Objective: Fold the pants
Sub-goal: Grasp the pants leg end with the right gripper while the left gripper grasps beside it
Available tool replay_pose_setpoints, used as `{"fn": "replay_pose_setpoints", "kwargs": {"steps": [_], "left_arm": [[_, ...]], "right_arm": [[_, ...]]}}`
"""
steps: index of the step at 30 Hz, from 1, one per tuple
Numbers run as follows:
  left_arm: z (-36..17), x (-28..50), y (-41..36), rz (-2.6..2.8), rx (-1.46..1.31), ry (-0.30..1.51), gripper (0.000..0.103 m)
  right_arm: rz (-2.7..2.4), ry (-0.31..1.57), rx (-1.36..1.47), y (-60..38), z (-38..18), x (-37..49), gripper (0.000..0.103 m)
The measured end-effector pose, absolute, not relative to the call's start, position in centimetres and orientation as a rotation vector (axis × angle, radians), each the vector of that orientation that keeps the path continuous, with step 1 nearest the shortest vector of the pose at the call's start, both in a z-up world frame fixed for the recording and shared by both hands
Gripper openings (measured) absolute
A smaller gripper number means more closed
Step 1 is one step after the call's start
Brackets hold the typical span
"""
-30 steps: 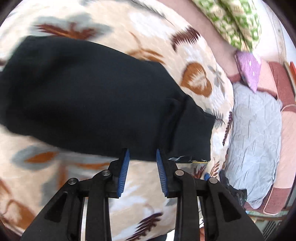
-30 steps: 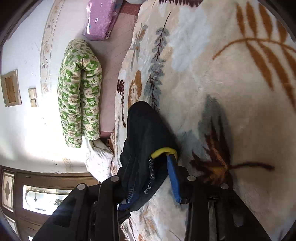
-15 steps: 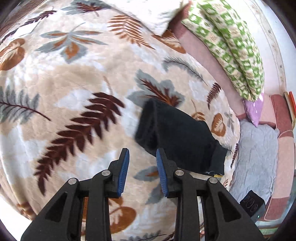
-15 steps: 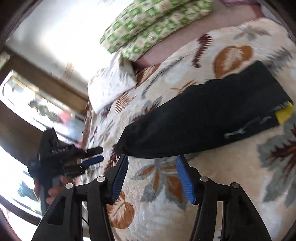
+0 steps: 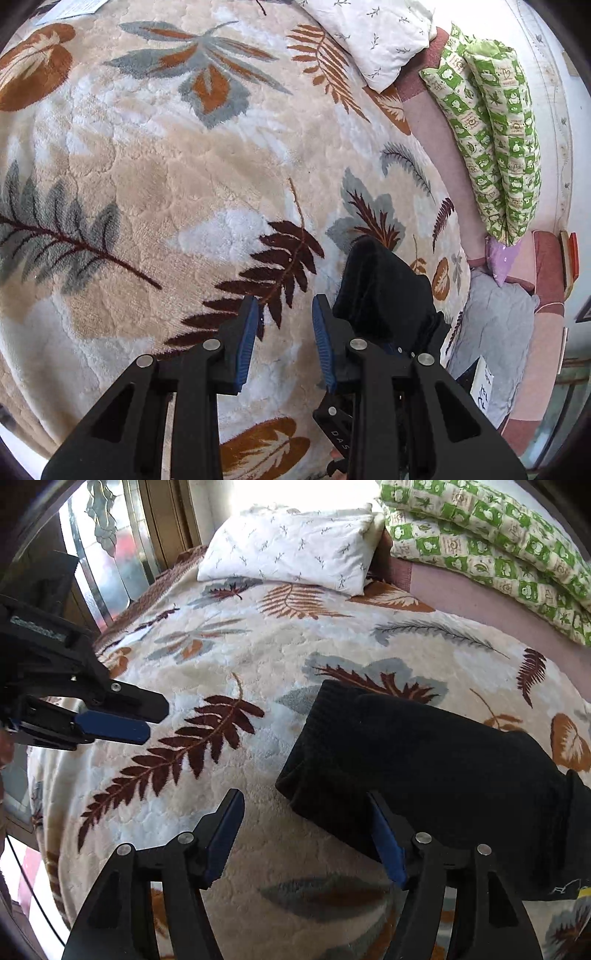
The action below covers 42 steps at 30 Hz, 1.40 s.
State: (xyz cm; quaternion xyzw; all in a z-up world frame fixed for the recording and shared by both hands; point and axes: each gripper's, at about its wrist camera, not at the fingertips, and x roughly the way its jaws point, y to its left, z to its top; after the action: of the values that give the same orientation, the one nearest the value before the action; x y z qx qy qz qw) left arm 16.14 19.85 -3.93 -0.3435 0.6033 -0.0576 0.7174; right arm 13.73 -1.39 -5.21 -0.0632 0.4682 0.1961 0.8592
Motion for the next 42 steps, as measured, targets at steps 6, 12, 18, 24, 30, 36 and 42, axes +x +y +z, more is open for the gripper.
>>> {"fn": "replay_pose_setpoints", "kwargs": {"steps": [6,12,18,24,30,36,42], "left_arm": [[-4.6,17.8,18.9,-0.179,-0.766,1.350,0.028],[-6.1,20.4,15.4,-0.306,-0.824,1.373,0.028],[-7.3,22.3,13.0,-0.380,-0.915,1.378,0.040],[-8.2,22.8,11.8,-0.425,-0.935,1.371,0.058],[-8.0,22.5,11.2,-0.499,-0.913,1.412,0.009],[-7.2,21.7,11.3,-0.438,-0.928,1.382,0.005],[-5.3,19.7,14.0,-0.277,-0.847,1.289,0.053]], "right_arm": [[0.359,0.935,-0.201,-1.0,-6.8,14.5,0.052],[0.421,0.906,-0.033,-3.5,-5.6,14.5,0.030],[0.451,0.900,0.012,-4.5,-5.5,13.4,0.029],[0.471,0.904,0.049,-4.8,-5.6,13.7,0.030],[0.483,0.901,0.085,-5.4,-5.6,13.7,0.030],[0.497,0.893,0.123,-6.1,-5.0,13.5,0.030],[0.505,0.903,0.151,-6.5,-4.8,13.4,0.030]]}}
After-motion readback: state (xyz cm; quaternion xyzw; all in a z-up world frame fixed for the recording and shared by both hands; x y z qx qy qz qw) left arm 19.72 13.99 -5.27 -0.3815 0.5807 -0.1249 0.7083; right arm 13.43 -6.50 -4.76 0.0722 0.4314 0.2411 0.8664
